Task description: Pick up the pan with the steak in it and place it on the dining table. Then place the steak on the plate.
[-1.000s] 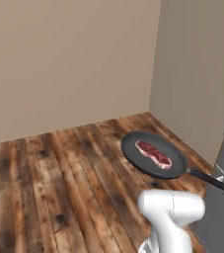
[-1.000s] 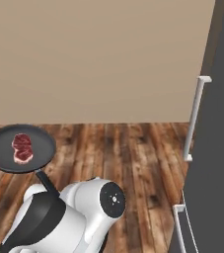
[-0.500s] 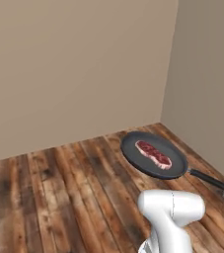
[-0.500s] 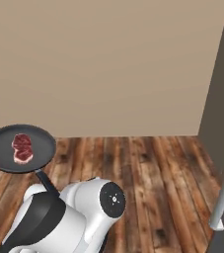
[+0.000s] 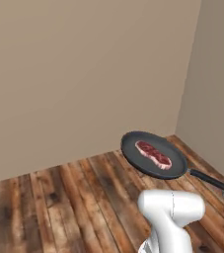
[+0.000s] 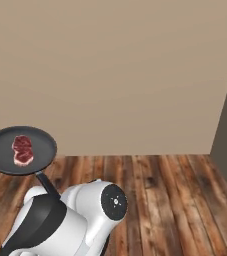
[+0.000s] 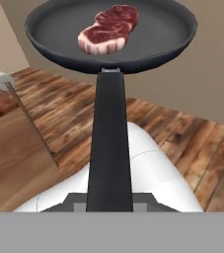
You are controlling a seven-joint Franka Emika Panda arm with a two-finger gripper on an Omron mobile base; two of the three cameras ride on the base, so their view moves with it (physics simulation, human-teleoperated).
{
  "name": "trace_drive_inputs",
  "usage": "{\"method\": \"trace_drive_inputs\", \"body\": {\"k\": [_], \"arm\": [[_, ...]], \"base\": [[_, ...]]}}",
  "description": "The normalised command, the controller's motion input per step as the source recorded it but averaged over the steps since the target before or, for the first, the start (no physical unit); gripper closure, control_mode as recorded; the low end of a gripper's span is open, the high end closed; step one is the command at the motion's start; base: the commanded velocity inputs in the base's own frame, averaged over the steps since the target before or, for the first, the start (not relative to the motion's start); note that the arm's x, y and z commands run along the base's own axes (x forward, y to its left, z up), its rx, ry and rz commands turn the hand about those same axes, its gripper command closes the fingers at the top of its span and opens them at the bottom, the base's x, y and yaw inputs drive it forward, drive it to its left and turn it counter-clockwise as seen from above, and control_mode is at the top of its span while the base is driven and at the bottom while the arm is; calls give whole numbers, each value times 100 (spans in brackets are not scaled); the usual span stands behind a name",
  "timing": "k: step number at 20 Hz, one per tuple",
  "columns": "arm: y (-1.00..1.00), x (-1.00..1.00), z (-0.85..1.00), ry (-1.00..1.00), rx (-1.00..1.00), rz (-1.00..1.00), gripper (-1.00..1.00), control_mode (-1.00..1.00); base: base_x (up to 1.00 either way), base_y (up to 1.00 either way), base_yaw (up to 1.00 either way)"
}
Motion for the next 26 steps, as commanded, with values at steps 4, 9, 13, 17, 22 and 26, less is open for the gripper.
{"method": "trace_drive_inputs", "body": {"k": [4, 9, 13, 17, 22, 26], "arm": [[0, 0, 0, 0, 0, 0, 100, 100], [0, 0, 0, 0, 0, 0, 100, 100], [0, 0, 0, 0, 0, 0, 100, 100], [0, 0, 0, 0, 0, 0, 100, 100], [0, 0, 0, 0, 0, 0, 100, 100], [0, 0, 0, 0, 0, 0, 100, 100]], "base": [[100, 0, 0], [100, 1, 0], [100, 4, 0], [100, 0, 0], [65, -1, 12], [0, 0, 44]]}}
